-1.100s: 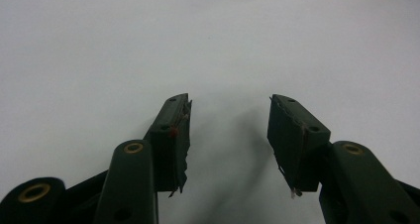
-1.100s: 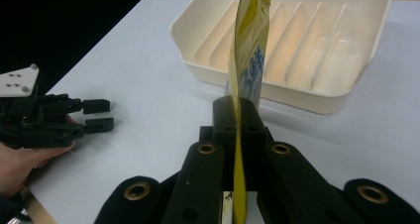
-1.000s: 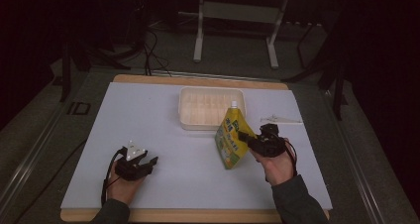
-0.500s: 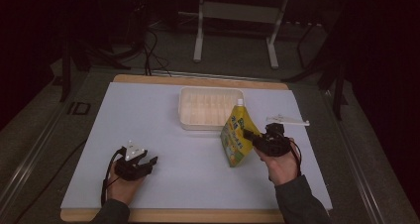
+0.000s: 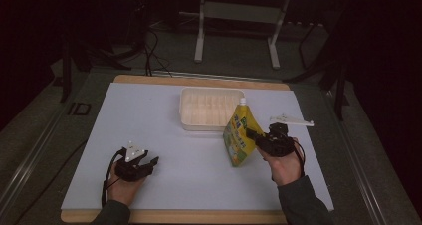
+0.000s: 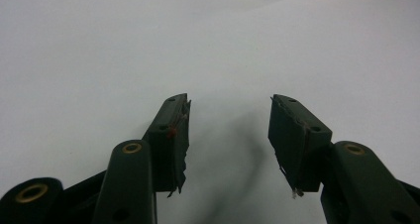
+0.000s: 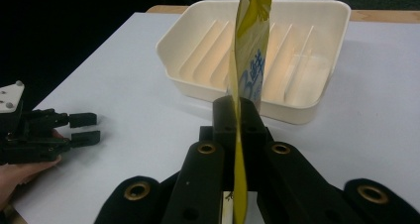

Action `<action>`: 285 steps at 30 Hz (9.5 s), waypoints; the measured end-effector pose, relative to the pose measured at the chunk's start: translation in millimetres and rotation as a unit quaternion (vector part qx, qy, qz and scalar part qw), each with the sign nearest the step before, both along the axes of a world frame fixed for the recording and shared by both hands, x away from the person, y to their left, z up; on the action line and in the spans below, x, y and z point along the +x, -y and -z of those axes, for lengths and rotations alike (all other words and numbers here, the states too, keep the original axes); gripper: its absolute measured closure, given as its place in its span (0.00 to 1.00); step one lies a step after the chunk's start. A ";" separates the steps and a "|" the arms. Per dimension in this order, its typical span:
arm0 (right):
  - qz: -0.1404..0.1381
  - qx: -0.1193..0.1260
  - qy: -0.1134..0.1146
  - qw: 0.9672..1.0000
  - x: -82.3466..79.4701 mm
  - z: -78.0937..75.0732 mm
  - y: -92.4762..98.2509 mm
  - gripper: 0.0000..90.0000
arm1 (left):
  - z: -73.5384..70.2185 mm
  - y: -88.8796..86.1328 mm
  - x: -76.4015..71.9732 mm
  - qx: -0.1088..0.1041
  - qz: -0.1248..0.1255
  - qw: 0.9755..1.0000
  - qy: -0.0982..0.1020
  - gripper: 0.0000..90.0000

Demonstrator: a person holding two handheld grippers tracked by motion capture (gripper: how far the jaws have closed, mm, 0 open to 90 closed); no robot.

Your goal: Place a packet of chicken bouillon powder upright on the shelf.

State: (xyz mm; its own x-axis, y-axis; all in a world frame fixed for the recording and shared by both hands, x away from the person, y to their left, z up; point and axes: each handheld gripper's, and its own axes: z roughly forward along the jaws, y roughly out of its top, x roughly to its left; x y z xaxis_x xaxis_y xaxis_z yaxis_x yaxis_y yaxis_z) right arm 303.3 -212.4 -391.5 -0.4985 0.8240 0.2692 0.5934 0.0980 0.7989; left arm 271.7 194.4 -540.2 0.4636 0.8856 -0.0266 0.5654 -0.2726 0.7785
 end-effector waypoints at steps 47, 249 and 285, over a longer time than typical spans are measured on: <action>0.028 -0.043 0.059 0.997 -11.4 -4.3 -0.4 1.00 | 0.0 -1.2 0.2 -0.006 -0.004 1.000 0.000 0.54; 0.154 0.001 0.253 0.955 70.8 -1.6 -26.7 1.00 | -0.5 -2.9 -0.4 -0.020 -0.004 1.000 0.006 0.54; 0.148 -0.054 0.171 0.973 91.4 18.8 -28.7 0.46 | -0.5 -2.7 -1.8 -0.021 -0.004 1.000 0.007 0.54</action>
